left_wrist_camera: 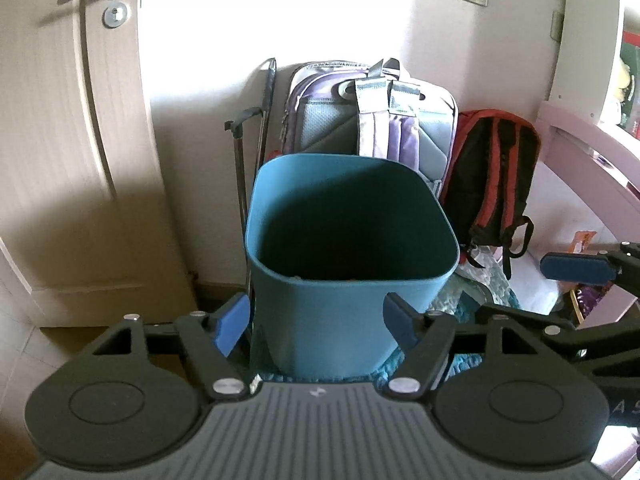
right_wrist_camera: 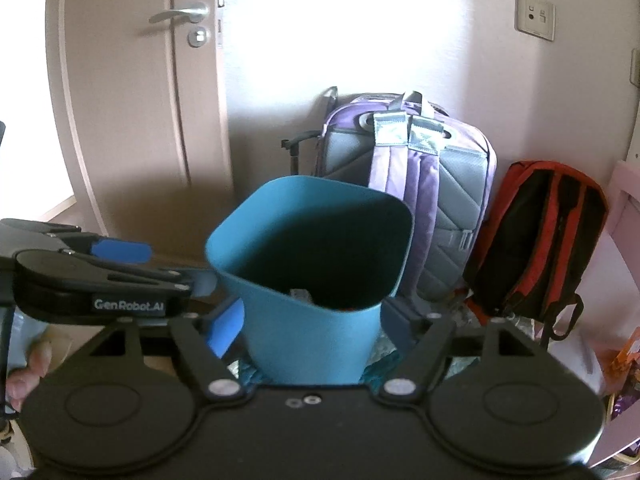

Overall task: Collect trash
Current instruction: 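Open both tools to drop the bag and wrapper into the wastebasket, then lower right tool onto white plastic wrapper while left tool grasps crumpled foil, then lift white wrapper and foil in both tools up over the wastebasket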

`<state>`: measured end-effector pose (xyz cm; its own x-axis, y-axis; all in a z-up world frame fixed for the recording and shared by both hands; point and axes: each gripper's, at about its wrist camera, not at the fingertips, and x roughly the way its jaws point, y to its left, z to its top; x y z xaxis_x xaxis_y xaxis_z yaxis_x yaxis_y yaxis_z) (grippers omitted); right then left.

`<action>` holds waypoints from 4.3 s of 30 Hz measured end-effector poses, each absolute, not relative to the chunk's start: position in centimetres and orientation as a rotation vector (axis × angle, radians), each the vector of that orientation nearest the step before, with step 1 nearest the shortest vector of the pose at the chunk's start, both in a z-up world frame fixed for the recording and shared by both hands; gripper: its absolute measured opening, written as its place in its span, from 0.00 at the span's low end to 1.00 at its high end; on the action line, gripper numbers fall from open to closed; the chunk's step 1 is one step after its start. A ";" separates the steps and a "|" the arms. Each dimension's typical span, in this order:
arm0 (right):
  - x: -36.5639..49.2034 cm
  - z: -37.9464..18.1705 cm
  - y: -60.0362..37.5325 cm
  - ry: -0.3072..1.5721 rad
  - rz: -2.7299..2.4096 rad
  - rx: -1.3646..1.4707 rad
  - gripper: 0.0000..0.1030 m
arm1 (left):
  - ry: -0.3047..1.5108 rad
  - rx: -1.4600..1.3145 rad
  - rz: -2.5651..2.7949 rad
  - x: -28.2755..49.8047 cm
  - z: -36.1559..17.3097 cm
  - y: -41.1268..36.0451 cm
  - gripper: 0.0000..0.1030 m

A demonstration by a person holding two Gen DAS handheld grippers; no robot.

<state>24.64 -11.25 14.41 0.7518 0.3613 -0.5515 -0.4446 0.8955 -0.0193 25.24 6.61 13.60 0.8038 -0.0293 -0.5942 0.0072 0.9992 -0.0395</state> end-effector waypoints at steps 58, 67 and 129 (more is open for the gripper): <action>33.5 -38.9 -6.7 1.385 0.175 0.095 0.87 | 1.616 -0.312 0.293 29.5 -47.0 30.4 0.96; 34.5 -45.5 -6.5 1.482 0.080 0.127 0.77 | 1.665 -0.322 0.339 28.8 -54.3 29.3 0.94; 21.2 -20.5 -8.1 1.076 0.317 -0.019 0.00 | 0.932 -0.149 0.192 23.5 -18.4 25.7 0.17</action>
<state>21.23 -8.12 -20.47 0.4344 0.2457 -0.8666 -0.2642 0.9545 0.1382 23.55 25.68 -18.38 0.5810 0.0997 -0.8078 -0.2278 0.9727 -0.0438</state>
